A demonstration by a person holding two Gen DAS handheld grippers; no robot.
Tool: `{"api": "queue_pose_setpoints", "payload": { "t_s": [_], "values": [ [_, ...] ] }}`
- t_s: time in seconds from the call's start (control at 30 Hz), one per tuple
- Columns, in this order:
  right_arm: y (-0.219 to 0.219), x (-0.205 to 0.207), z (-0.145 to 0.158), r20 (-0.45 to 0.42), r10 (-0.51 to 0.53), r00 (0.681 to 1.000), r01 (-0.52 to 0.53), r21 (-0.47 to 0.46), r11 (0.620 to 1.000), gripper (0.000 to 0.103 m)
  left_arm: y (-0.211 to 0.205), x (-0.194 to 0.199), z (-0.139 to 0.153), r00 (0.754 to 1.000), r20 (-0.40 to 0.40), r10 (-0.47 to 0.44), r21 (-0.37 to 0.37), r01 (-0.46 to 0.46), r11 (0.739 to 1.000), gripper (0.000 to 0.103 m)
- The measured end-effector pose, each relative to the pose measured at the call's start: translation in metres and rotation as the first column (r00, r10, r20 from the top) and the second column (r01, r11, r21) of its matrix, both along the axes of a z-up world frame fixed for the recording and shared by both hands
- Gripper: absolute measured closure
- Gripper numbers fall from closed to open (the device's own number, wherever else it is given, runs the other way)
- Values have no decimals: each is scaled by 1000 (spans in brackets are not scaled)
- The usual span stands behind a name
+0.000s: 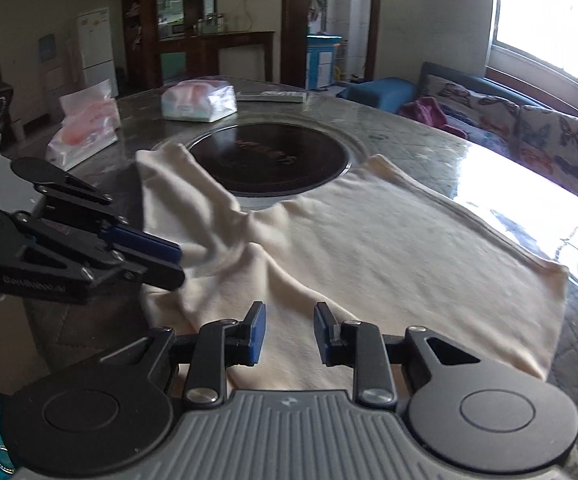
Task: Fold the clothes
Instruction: 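Open the right gripper to release the folded sleeve and press it flat, then grasp the other sleeve with the left gripper and fold it across the body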
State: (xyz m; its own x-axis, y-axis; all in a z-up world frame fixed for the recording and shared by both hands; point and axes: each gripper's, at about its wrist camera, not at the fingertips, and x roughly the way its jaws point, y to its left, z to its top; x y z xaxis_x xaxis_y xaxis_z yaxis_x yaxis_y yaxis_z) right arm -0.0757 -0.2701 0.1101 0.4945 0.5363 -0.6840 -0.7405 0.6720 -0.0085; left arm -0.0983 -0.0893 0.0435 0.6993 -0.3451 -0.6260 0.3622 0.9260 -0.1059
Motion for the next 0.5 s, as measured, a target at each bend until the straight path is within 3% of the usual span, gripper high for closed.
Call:
{"api": "queue_pose_setpoints", "payload": {
  "t_s": [0.1, 0.23, 0.5],
  "values": [
    [5, -2, -2, -8, 13, 1000, -13, -3, 1000, 78, -6, 0, -5, 1000, -3, -19, 2, 19, 1000, 86],
    [5, 1, -5, -22, 8, 1000, -8, -3, 1000, 78, -7, -5, -4, 999, 30, -14, 9, 14, 1000, 101],
    [8, 13, -12, -25, -22, 999, 22, 8, 1000, 77, 5, -11, 2, 999, 48, 19, -34, -18, 999, 102]
  ]
}}
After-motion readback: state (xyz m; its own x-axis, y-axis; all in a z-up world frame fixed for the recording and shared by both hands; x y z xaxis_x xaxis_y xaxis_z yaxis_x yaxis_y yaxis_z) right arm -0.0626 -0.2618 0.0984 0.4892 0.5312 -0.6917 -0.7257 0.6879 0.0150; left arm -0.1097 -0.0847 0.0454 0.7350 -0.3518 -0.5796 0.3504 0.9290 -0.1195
